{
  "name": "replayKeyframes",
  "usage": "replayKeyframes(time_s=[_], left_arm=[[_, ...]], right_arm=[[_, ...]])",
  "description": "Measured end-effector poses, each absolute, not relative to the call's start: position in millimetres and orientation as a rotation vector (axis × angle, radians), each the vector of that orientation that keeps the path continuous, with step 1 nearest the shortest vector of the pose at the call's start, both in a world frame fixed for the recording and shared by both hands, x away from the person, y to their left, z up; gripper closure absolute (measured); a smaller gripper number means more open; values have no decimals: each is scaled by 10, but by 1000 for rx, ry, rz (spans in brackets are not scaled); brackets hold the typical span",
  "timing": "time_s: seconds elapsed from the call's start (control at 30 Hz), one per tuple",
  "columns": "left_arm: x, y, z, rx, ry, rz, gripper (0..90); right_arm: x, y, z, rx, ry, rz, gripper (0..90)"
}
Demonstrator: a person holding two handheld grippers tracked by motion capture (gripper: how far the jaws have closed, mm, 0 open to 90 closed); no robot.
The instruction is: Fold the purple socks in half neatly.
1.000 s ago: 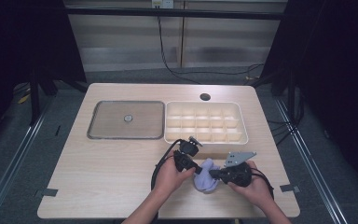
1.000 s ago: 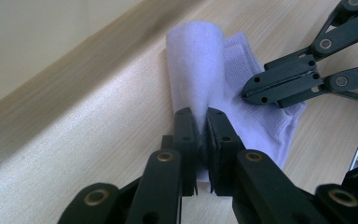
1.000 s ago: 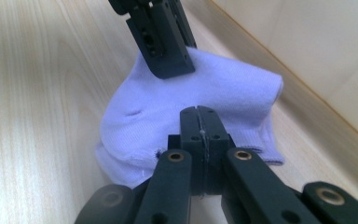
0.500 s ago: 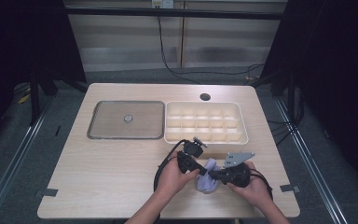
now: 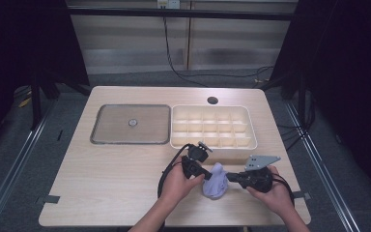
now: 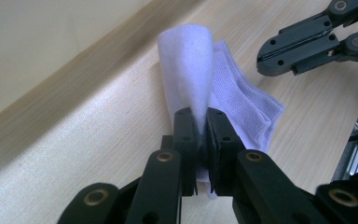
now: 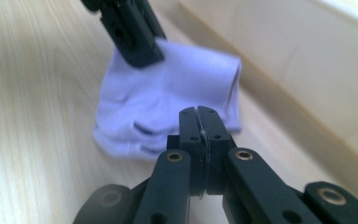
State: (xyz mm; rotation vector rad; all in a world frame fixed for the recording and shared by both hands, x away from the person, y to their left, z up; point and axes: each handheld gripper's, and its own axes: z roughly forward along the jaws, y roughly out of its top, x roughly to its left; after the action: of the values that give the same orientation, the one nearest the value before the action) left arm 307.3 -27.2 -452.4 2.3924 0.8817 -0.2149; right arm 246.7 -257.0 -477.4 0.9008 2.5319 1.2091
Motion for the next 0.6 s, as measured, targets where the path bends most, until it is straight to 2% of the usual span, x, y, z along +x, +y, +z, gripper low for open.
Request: replayKeyframes(time_s=[0.6], left_arm=[[3013, -300, -4459, 2387, 852, -232, 831]], right_arm=[[2497, -2463, -4954, 913, 2607, 1178, 900]])
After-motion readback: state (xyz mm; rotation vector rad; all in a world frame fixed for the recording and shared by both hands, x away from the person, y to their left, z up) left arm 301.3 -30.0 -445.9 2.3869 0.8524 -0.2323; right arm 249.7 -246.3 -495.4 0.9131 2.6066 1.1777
